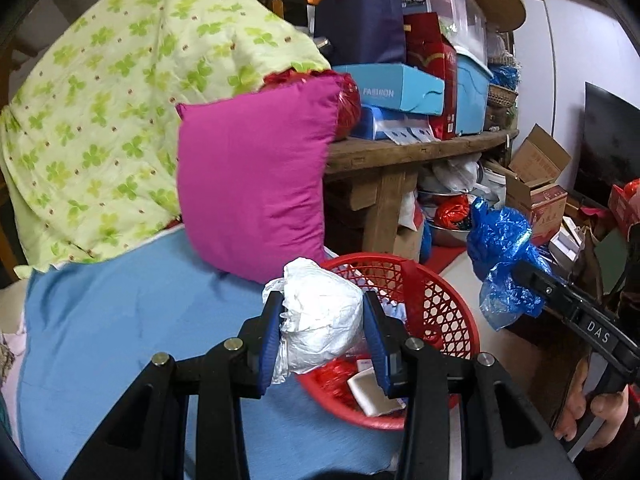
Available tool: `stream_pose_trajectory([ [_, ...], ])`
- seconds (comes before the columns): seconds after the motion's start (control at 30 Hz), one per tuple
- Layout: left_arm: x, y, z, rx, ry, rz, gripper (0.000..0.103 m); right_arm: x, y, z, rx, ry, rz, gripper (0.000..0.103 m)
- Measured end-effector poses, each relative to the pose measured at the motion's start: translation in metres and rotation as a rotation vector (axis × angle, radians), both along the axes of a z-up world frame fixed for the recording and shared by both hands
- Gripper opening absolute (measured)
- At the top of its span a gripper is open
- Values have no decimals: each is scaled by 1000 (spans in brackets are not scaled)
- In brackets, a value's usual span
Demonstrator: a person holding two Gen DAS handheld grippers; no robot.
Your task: Collect trash
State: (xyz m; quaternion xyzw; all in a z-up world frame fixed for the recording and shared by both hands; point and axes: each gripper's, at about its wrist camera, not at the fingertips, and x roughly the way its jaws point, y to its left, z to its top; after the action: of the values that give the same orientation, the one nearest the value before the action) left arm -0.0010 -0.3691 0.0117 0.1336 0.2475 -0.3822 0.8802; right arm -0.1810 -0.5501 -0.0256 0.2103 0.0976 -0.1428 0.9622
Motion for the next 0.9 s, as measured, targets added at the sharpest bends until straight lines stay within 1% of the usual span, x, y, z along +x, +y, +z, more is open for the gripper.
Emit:
stream_pose_trajectory([
  [0.1,6,-18,-12,23,31,-19,42,11,-13,-8,39,26,13,39],
  [0.2,14,-35,-29,69,60,-41,50,26,-23,-21,85,59,21,39],
  [0.23,17,-40,-34,81,64,-39,55,31,-26,-24,99,66,28,40],
  [0.27,18,-41,-38,90,68,-40,63,39,-28,-29,114,77,35,50],
  [0.3,20,-43,-43,102,75,-39,65,44,-30,-32,122,85,35,58],
  [0.4,21,-34,-50,104,78,-36,66,62,-37,-42,163,98,64,59],
  [0.47,21,-25,-51,114,74,-22,68,71,-38,-46,182,115,59,59],
  [0.5,20,-18,-50,117,63,-8,69,72,-39,-46,189,113,59,59],
  [0.57,16,-5,-46,118,25,24,74,68,-34,-43,192,85,60,59],
  [0.7,1,26,-30,101,-69,109,81,53,-17,-32,141,52,48,59],
  [0.9,-16,64,-7,68,-120,162,85,31,19,-6,70,30,57,59],
])
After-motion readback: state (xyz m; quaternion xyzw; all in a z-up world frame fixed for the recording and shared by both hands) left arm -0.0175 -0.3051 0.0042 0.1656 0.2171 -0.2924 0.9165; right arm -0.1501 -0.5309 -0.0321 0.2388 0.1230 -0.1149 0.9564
